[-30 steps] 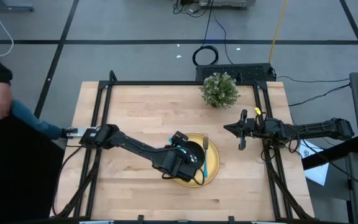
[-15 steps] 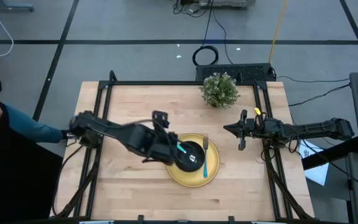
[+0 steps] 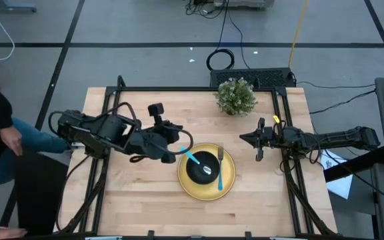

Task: Set table place
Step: Return to Home Position

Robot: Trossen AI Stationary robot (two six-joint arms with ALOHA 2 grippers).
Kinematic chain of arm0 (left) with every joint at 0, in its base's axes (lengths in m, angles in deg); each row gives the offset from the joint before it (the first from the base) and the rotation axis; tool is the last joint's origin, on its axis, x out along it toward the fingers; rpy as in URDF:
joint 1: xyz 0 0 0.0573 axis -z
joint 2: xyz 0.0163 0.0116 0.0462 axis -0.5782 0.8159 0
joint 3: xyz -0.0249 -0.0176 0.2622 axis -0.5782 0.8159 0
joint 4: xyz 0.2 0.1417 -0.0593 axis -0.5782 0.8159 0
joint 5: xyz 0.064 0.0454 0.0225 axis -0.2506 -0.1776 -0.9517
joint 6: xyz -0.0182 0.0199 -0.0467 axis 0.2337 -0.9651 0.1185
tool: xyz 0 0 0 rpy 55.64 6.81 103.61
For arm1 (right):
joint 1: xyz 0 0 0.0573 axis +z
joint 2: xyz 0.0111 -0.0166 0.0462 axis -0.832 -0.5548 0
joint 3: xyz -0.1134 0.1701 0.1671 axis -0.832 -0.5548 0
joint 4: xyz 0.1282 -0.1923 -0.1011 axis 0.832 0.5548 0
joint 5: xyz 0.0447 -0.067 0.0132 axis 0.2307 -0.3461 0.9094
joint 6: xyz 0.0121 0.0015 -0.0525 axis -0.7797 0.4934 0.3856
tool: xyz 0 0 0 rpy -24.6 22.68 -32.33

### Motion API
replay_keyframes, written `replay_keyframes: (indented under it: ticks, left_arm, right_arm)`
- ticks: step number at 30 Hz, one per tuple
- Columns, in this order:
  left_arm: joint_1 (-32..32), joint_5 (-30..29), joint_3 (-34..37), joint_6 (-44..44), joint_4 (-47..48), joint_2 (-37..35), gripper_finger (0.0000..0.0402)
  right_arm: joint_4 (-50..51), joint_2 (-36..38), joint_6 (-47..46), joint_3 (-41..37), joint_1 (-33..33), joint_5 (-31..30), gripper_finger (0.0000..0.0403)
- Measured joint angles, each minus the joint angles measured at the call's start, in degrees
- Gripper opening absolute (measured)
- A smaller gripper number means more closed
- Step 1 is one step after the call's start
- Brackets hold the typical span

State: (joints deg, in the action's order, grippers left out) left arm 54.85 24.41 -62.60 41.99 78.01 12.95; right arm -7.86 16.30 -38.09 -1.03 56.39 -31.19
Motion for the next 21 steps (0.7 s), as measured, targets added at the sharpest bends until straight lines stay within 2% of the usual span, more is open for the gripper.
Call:
replay_keyframes:
  ticks: [8,13,16,21]
  left_arm:
    - [-0.2,0.5,0.0,0.6,3.7,0.0,0.0003]
    - [0.5,2.9,2.2,-3.3,-2.1,-2.3,0.0002]
    - [0.6,9.7,9.2,-9.3,-12.8,-6.7,0.0002]
    - [-0.8,17.8,27.5,-15.8,-33.5,-17.6,0.0001]
  right_arm:
    - [0.0,-0.2,-3.0,0.0,0.0,0.0,0.0]
    - [0.0,-0.2,-3.1,0.0,0.0,0.0,0.0]
    - [0.0,-0.2,-3.1,0.0,0.0,0.0,0.0]
    - [0.0,-0.2,-3.1,0.0,0.0,0.0,0.0]
